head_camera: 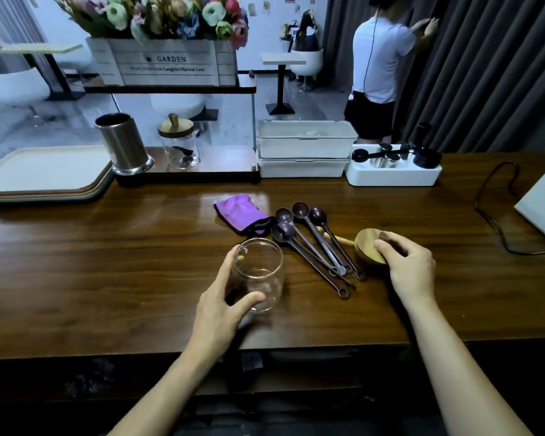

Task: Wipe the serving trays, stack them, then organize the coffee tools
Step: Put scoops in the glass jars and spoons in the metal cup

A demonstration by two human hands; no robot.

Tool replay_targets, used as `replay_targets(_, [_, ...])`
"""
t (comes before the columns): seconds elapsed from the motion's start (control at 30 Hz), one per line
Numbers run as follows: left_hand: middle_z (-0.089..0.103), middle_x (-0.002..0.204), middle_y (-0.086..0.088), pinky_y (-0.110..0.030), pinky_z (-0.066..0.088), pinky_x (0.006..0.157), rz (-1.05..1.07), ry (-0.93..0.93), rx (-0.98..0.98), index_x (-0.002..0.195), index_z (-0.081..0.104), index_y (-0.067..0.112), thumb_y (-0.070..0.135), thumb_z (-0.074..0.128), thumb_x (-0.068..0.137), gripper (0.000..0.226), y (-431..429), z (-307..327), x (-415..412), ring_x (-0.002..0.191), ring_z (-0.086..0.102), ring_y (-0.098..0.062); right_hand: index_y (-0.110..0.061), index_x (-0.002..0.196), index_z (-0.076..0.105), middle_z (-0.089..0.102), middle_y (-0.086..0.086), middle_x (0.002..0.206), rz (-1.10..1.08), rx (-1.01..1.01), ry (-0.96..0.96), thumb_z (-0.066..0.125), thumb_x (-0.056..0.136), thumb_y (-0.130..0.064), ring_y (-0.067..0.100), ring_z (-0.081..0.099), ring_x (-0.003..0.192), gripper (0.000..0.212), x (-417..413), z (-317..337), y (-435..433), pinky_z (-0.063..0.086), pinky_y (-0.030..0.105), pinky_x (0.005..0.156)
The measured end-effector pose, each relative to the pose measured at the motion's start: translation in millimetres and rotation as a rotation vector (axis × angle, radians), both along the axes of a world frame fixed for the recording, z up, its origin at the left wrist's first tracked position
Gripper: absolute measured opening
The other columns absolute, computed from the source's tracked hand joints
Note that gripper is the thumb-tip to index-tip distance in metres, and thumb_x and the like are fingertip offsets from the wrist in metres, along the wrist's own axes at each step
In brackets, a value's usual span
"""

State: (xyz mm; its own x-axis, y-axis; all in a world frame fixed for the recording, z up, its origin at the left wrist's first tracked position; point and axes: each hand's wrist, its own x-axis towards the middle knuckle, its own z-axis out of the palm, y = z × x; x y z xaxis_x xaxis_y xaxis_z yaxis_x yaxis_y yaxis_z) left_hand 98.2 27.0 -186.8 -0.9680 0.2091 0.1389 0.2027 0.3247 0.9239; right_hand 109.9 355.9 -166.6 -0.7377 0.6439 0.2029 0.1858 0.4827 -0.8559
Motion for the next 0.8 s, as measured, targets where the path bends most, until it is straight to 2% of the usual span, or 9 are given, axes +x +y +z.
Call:
replay_targets(0.13, [0.059, 0.138, 0.028, -0.018, 0.038, 0.107, 0.007, 0.003, -0.006, 0.149, 0.030, 0.062, 0.058, 0.074, 0.065, 0.095, 1.1, 0.6, -0.1, 0.129, 0.051, 0.010, -0.019, 0.125, 0.071, 0.069, 0.001, 0.125, -0.035, 0.017, -0.052, 0.068, 0.094, -0.033, 0.022, 0.057, 0.122, 0.034, 1.7, -6.9, 6.7, 0.043, 0.029, 0.096])
replay_targets(0.23, [0.057, 0.141, 0.026, -0.011, 0.036, 0.106, 0.011, 0.004, -0.008, 0.151, 0.030, 0.058, 0.059, 0.074, 0.064, 0.097, 2.2, -0.1, 0.2, 0.131, 0.050, 0.010, -0.018, 0.128, 0.069, 0.066, 0.001, 0.132, -0.029, 0.035, -0.096, 0.069, 0.094, -0.033, 0.023, 0.055, 0.124, 0.038, 0.8, -12.3, 11.5, 0.043, 0.033, 0.100])
replay_targets(0.33, [0.056, 0.136, 0.036, 0.000, 0.033, 0.099, 0.017, 0.005, -0.013, 0.152, 0.031, 0.056, 0.055, 0.076, 0.066, 0.097, 3.2, -0.1, 0.3, 0.126, 0.048, 0.018, -0.020, 0.128, 0.068, 0.065, 0.000, 0.134, -0.026, 0.064, -0.115, 0.069, 0.093, -0.035, 0.024, 0.055, 0.125, 0.038, -0.5, -14.9, 12.1, 0.044, 0.037, 0.102])
replay_targets(0.43, [0.054, 0.126, 0.048, 0.002, 0.032, 0.095, 0.029, 0.005, -0.022, 0.154, 0.034, 0.049, 0.030, 0.086, 0.074, 0.097, 5.0, 0.4, 0.8, 0.122, 0.048, 0.023, -0.021, 0.130, 0.066, 0.064, 0.000, 0.135, -0.016, 0.072, -0.160, 0.067, 0.094, -0.038, 0.025, 0.053, 0.126, 0.040, -3.0, -16.6, 12.8, 0.044, 0.041, 0.103])
replay_targets(0.53, [0.055, 0.126, 0.047, 0.001, 0.032, 0.097, 0.052, -0.010, -0.020, 0.155, 0.037, 0.038, 0.005, 0.084, 0.079, 0.095, 8.0, 1.2, 0.6, 0.121, 0.050, 0.021, -0.024, 0.131, 0.063, 0.062, 0.002, 0.137, 0.015, 0.087, -0.209, 0.066, 0.093, -0.042, 0.029, 0.050, 0.130, 0.042, -3.9, -14.7, 15.1, 0.045, 0.048, 0.106])
replay_targets(0.57, [0.055, 0.127, 0.046, 0.001, 0.032, 0.097, 0.056, -0.010, -0.020, 0.155, 0.037, 0.038, 0.003, 0.082, 0.079, 0.095, 8.7, 1.4, 0.5, 0.121, 0.050, 0.021, -0.026, 0.132, 0.061, 0.059, 0.002, 0.140, 0.027, 0.108, -0.215, 0.066, 0.093, -0.042, 0.031, 0.046, 0.134, 0.042, -5.1, -12.0, 14.8, 0.041, 0.051, 0.110])
replay_targets(0.63, [0.055, 0.125, 0.048, 0.002, 0.032, 0.097, 0.066, -0.010, -0.017, 0.152, 0.037, 0.042, 0.001, 0.082, 0.079, 0.095, 9.1, 1.0, 0.4, 0.120, 0.050, 0.022, -0.027, 0.135, 0.060, 0.052, 0.000, 0.148, 0.087, 0.231, -0.194, 0.066, 0.095, -0.039, 0.029, 0.033, 0.146, 0.042, -13.1, -2.7, 11.0, 0.019, 0.055, 0.122])
replay_targets(0.7, [0.055, 0.123, 0.049, 0.002, 0.032, 0.097, 0.070, -0.010, -0.015, 0.149, 0.036, 0.047, 0.001, 0.082, 0.079, 0.096, 8.9, 0.9, 0.1, 0.121, 0.050, 0.022, -0.028, 0.132, 0.063, 0.052, -0.004, 0.149, 0.176, 0.437, -0.207, 0.065, 0.096, -0.036, 0.022, 0.028, 0.150, 0.037, -30.3, 4.3, 6.0, 0.001, 0.056, 0.123])
replay_targets(0.8, [0.056, 0.123, 0.049, 0.002, 0.032, 0.096, 0.076, -0.014, -0.012, 0.148, 0.035, 0.050, 0.002, 0.082, 0.079, 0.097, 9.3, 1.4, 0.4, 0.122, 0.049, 0.021, -0.037, 0.128, 0.066, 0.050, -0.008, 0.150, 0.247, 0.670, -0.394, 0.060, 0.097, -0.041, 0.022, 0.022, 0.152, 0.031, -56.4, 5.4, -1.4, -0.009, 0.062, 0.120])
